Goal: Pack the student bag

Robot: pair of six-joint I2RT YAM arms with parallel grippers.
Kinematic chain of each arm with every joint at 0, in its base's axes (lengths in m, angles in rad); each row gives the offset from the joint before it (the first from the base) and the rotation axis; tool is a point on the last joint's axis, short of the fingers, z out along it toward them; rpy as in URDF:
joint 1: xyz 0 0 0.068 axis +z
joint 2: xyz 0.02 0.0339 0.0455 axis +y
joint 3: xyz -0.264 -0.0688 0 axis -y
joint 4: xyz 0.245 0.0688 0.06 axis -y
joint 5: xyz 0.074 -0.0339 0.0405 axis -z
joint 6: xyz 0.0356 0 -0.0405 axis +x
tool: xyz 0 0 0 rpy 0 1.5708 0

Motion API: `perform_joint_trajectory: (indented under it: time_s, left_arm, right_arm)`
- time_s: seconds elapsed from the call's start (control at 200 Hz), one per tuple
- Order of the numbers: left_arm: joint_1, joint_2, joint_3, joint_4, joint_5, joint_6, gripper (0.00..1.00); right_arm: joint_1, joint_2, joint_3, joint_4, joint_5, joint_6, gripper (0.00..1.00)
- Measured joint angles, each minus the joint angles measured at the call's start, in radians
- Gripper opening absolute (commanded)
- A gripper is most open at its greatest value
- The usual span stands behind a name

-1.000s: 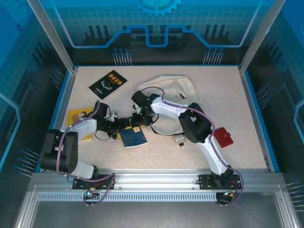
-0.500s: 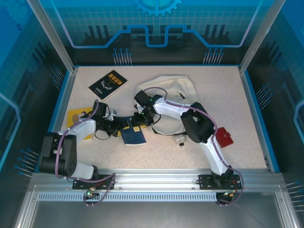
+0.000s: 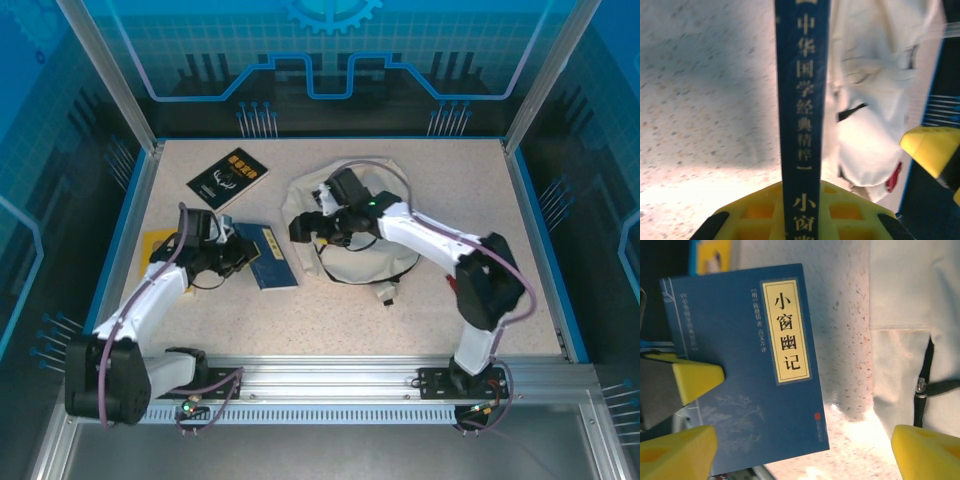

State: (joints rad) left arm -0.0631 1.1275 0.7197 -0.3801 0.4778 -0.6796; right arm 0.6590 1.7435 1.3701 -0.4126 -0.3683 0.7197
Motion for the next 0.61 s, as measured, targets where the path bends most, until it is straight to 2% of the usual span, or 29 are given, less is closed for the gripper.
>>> perform_joint_trajectory:
  time_s: [0.16,0.315,0.605]
  left_arm:
    - [-0.013,-0.080,0.047,0.092,0.014,-0.072,0.04]
    - [-0.039,-0.095,0.064,0.262,0.015,-0.197,0.04]
    - [-0.100,-0.053,0.099,0.512,-0.022,-0.388,0.04]
  right_arm:
    - [-0.047,-0.168,-0.195,0.179,-0.035,0.133,0.98]
    - [-0.060,-0.283,-0.343,0.334,-0.039,0.294,1.00]
    - [-0.051,-0.358,-0.425,0.643,-0.031,0.539,1.00]
